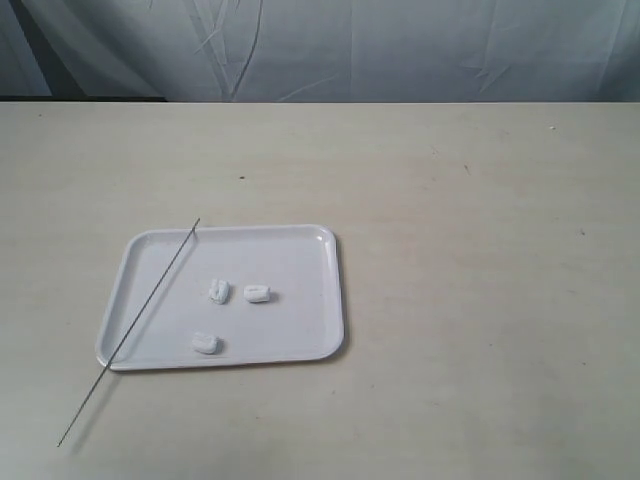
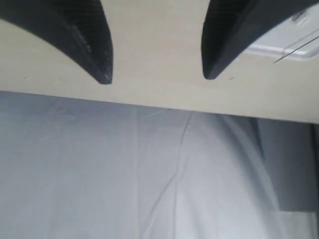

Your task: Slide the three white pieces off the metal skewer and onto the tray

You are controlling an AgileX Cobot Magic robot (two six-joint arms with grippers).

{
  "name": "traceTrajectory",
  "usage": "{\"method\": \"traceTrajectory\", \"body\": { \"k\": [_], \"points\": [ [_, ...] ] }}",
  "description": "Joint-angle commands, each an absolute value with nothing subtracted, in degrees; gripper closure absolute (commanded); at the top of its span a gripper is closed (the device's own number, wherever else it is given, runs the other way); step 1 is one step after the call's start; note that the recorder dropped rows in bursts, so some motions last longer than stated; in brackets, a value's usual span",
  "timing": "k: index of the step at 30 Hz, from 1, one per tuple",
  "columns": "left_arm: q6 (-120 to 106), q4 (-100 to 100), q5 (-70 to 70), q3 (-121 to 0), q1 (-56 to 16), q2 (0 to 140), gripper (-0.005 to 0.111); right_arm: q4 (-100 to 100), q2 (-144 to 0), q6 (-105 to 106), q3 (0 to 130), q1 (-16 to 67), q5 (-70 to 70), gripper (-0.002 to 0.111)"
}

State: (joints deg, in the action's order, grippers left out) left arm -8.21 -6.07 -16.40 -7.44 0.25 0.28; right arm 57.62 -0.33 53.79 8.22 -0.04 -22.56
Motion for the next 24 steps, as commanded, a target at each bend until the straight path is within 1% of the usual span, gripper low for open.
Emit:
{"method": "traceTrajectory", "body": {
  "k": [1, 3, 8, 12, 14, 19, 24],
  "points": [
    [-7.6, -6.0, -12.9, -4.9, 1.2, 0.0, 0.107, 57.1, 0.0, 49.9, 4.6, -0.6, -12.6, 0.057],
    [-7.6, -5.7, -12.9, -4.3, 1.2, 0.0, 0.107, 48.3, 0.0, 42.1, 3.4, -0.6, -12.2, 0.057],
    [-7.6, -5.6, -12.7, -1.1, 3.1, 0.0, 0.107, 15.6, 0.0, 13.1, 3.2, -0.6, -16.7, 0.057],
    [-7.6, -6.9, -10.3, 0.0, 4.6, 0.0, 0.107, -2.1, 0.0, -5.7, 3.2, -0.6, -16.7, 0.057],
    [-7.6, -6.9, -9.2, 0.0, 4.6, 0.0, 0.107, -3.5, 0.0, -7.0, 3.2, -0.6, -15.9, 0.057],
    [-7.6, -6.5, -14.4, 0.0, 4.6, 0.0, 0.107, -4.7, 0.0, -7.0, 2.1, -0.6, -16.1, 0.057],
    [-7.6, -6.5, -14.5, 0.0, 4.6, 0.0, 0.107, -1.4, 0.0, -7.4, 0.0, -0.3, -17.2, 0.057]
  ]
}}
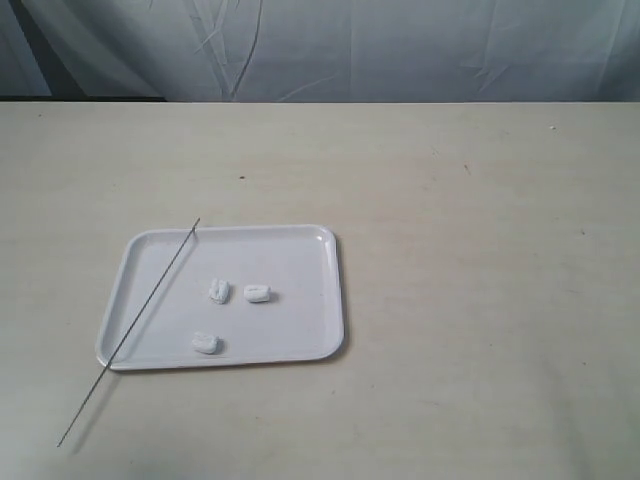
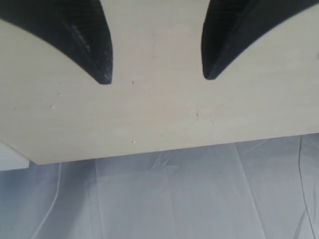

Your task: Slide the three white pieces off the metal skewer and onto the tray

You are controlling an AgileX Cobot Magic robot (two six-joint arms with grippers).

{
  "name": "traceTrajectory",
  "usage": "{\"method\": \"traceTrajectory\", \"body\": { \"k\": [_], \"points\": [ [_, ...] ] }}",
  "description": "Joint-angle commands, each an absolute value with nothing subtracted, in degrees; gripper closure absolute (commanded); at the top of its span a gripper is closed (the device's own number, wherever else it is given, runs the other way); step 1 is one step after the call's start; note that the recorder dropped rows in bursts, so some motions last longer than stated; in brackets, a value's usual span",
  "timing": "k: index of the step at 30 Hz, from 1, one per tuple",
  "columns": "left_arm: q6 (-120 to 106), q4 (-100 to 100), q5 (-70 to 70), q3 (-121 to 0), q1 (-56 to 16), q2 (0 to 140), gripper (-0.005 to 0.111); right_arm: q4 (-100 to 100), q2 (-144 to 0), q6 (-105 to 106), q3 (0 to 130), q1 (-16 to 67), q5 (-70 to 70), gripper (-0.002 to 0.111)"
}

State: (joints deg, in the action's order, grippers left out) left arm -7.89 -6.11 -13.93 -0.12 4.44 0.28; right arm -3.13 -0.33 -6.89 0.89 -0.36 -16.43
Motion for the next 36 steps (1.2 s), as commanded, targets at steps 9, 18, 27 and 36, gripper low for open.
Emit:
{"method": "traceTrajectory", "body": {
  "k": [9, 18, 27, 36],
  "points": [
    [-7.6, -6.1, -19.4, 0.0, 5.0, 0.0, 0.107, -5.2, 0.0, -4.0, 0.0, 1.9, -17.3, 0.057],
    [-7.6, -6.1, -19.3, 0.0, 5.0, 0.0, 0.107, -5.2, 0.0, -1.1, 0.0, 1.9, -17.6, 0.057],
    [-7.7, -6.1, -19.3, 0.0, 5.0, 0.0, 0.107, -4.2, 0.0, -1.6, 0.0, 1.9, -17.7, 0.057],
    [-7.7, -6.1, -19.3, 0.0, 5.0, 0.0, 0.107, -4.2, 0.0, -1.6, 0.0, 1.9, -17.7, 0.057]
  ]
}}
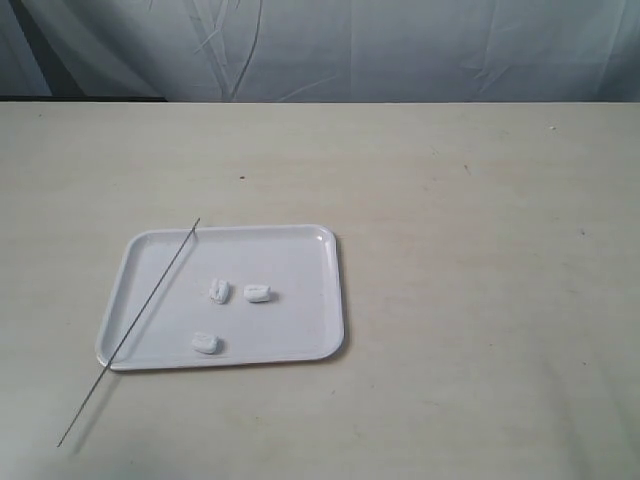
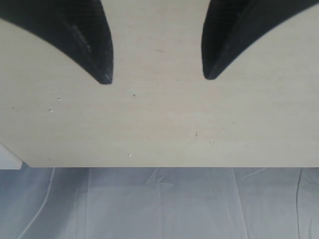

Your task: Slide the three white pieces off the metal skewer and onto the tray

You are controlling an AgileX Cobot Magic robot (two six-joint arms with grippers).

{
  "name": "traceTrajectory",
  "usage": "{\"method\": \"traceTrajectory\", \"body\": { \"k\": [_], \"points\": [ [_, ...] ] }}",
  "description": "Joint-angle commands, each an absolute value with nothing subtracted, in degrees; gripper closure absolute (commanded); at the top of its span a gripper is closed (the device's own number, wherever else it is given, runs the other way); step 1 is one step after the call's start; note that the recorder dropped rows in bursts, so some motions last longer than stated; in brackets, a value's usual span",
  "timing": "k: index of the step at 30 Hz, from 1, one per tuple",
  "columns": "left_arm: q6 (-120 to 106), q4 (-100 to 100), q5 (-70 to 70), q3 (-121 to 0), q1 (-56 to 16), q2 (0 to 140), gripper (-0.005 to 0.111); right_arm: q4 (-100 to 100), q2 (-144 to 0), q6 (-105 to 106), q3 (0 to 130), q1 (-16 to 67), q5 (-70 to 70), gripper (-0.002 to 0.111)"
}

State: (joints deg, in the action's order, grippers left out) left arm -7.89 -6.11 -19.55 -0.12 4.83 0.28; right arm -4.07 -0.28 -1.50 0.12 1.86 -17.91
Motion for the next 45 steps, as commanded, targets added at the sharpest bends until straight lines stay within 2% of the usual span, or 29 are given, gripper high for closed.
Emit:
{"method": "traceTrajectory", "body": {
  "k": [1, 45],
  "points": [
    [-7.7, -6.1, -19.3, 0.0, 4.4, 0.0, 0.107, -4.2, 0.0, -1.6, 0.0, 1.9, -17.7, 0.057],
    [-7.8, -6.1, -19.3, 0.0, 3.3, 0.0, 0.107, -3.8, 0.0, -1.6, 0.0, 1.9, -17.7, 0.057]
  ]
}}
